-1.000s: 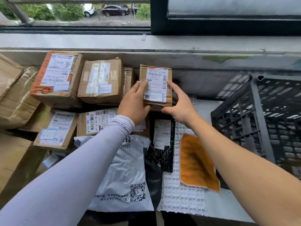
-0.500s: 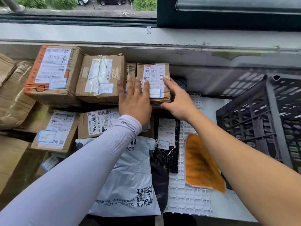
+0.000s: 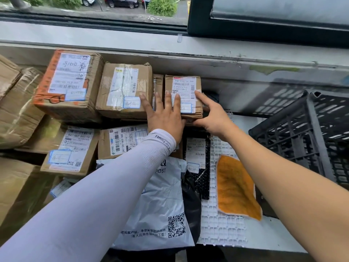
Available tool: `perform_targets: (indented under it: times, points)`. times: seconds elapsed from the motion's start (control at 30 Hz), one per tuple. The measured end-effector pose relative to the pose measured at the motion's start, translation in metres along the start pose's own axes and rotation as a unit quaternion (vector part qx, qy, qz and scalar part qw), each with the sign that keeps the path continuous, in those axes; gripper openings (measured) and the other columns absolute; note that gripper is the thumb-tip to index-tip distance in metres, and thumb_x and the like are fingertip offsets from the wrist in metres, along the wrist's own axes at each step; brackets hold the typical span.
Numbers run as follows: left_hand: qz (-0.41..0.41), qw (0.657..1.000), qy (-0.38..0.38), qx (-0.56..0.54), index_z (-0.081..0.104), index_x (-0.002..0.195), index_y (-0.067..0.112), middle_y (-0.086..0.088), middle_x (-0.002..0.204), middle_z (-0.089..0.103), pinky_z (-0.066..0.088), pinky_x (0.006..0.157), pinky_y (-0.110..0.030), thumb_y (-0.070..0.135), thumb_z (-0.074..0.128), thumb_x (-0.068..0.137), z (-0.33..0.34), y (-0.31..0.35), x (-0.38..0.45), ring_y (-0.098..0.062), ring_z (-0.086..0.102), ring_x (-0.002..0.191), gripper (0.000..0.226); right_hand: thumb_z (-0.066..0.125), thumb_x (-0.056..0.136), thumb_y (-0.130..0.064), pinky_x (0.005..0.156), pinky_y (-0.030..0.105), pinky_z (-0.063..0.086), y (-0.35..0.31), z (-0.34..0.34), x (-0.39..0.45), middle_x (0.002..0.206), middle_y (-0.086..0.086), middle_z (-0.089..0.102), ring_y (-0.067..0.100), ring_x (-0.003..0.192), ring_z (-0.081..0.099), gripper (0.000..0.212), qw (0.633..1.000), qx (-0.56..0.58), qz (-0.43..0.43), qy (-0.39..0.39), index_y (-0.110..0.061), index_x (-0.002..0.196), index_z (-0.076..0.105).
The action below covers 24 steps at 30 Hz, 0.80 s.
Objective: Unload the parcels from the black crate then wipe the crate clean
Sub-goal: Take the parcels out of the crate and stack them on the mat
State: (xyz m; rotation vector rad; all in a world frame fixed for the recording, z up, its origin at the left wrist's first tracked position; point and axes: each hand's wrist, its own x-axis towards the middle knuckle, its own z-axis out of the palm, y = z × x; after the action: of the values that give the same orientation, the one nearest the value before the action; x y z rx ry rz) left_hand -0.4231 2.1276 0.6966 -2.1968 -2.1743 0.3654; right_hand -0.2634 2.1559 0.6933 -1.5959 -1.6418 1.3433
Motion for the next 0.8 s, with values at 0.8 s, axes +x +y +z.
perform_targets:
  times: [0.8]
  points:
    - [0.046, 0.998, 0.011, 0.032, -0.002, 0.166, 0.024, -0.009, 0.173, 0.002, -0.020, 0.111, -0.075, 0.064, 0.020, 0.104, -0.012, -0.022, -0.011, -0.038, -0.004, 0.159, 0.077, 0.075, 0.083, 0.002, 0.098, 0.015, 0.048, -0.026, -0.002, -0.022, 0.159, -0.008, 0.035, 0.015, 0.135, 0.049, 0.104, 0.988, -0.149, 0.029, -0.012, -0.032, 0.164, 0.019]
